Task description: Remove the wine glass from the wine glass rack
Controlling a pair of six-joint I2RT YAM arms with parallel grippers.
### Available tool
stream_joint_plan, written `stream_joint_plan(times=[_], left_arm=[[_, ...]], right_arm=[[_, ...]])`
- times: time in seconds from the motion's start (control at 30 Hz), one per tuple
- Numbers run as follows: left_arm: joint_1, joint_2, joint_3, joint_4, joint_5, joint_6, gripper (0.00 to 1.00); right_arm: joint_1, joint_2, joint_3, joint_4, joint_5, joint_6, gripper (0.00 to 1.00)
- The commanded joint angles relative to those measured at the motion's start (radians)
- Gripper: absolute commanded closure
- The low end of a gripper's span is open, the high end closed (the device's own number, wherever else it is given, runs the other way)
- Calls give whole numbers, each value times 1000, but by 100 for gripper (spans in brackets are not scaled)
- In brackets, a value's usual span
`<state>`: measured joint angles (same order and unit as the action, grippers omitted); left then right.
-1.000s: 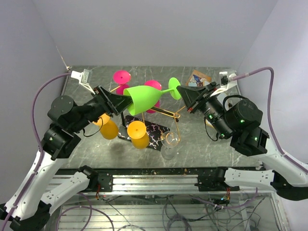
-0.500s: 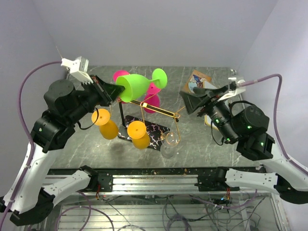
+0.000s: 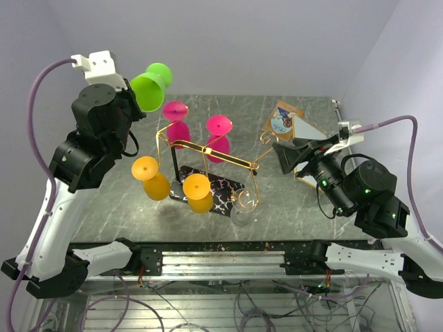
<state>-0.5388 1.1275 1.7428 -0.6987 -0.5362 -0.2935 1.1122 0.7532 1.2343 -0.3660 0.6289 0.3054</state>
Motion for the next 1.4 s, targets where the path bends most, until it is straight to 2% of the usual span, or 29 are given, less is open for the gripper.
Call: stream_joint_plan(times=[0.0, 0.07, 0.13, 0.33, 0.47, 0.6, 0.87, 1.03, 1.37], left_arm=[[11, 54, -24, 58, -272, 130, 93], [36, 77, -54, 65, -289, 135, 93], [108, 104, -70, 46, -247, 109, 93], [443, 256, -42, -103, 102, -49, 93], [585, 411, -30, -187, 278, -93, 93], [673, 509, -61, -193, 387, -80, 93], [706, 560, -117, -146, 378, -52, 93], [720, 621, -95, -180, 423, -30, 93], [722, 692, -60, -223, 369, -7, 92]], right_arm=[[3, -11, 7, -84, 26, 24, 35], [3, -7, 8, -100, 30, 27, 35], [3, -3, 8, -107, 31, 27, 35], [2, 22, 14, -117, 25, 11, 34], [2, 37, 17, -125, 21, 6, 34], [2, 48, 13, -114, 8, -4, 34], [2, 81, 30, -131, -18, -17, 34], [2, 79, 22, -128, -26, -16, 34], [2, 81, 34, -142, -36, -25, 34]])
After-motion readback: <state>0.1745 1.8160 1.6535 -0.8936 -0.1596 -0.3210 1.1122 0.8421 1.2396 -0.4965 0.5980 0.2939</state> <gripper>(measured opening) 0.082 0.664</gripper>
